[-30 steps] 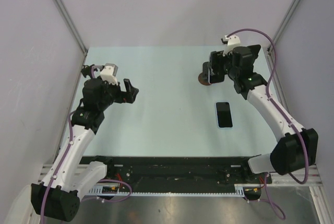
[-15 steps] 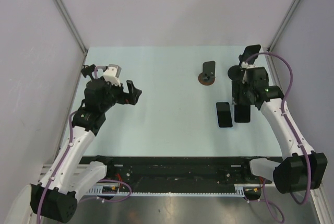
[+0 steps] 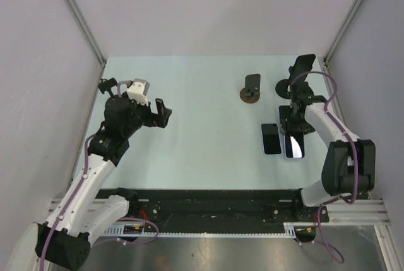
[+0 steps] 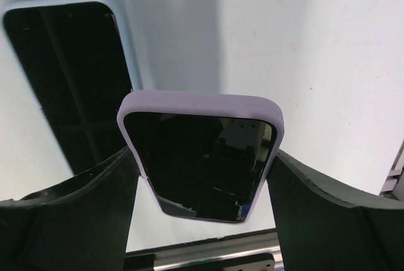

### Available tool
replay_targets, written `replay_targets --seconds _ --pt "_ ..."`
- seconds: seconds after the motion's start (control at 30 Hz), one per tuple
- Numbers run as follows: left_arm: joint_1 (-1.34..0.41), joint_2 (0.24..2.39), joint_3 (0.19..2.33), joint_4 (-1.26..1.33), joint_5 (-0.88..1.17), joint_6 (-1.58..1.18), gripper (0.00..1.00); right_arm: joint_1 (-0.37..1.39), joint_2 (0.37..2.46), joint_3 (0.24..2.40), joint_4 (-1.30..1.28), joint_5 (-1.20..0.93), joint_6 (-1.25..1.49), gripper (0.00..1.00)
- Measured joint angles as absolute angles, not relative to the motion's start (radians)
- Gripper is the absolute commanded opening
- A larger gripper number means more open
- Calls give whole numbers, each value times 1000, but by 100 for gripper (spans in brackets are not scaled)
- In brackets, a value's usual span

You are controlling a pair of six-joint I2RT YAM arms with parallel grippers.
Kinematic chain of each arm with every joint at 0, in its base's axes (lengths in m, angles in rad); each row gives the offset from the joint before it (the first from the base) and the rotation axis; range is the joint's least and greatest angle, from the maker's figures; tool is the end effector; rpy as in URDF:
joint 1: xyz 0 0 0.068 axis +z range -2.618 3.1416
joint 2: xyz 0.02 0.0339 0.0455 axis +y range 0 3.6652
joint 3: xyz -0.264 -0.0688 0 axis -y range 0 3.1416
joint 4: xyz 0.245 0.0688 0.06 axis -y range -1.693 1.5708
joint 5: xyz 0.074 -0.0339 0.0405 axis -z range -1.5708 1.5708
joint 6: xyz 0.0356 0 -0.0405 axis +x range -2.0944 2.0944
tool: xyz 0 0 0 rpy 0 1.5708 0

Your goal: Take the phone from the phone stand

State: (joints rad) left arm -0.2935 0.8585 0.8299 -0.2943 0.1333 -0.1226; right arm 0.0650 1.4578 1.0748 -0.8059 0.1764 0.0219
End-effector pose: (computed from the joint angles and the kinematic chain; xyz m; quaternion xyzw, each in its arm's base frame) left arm 0.1879 -0.0617 0.3316 0.1079 0.8035 -0.1733 0.5592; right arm 0.2804 0.0120 0.2387 -0.0044 0.9781 -0.0782 0.1926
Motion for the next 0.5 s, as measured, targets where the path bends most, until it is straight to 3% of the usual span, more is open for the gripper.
replay_targets --seconds 0.5 --pt "-367 849 822 -296 40 -77 100 63 1712 1098 -685 199 -32 3"
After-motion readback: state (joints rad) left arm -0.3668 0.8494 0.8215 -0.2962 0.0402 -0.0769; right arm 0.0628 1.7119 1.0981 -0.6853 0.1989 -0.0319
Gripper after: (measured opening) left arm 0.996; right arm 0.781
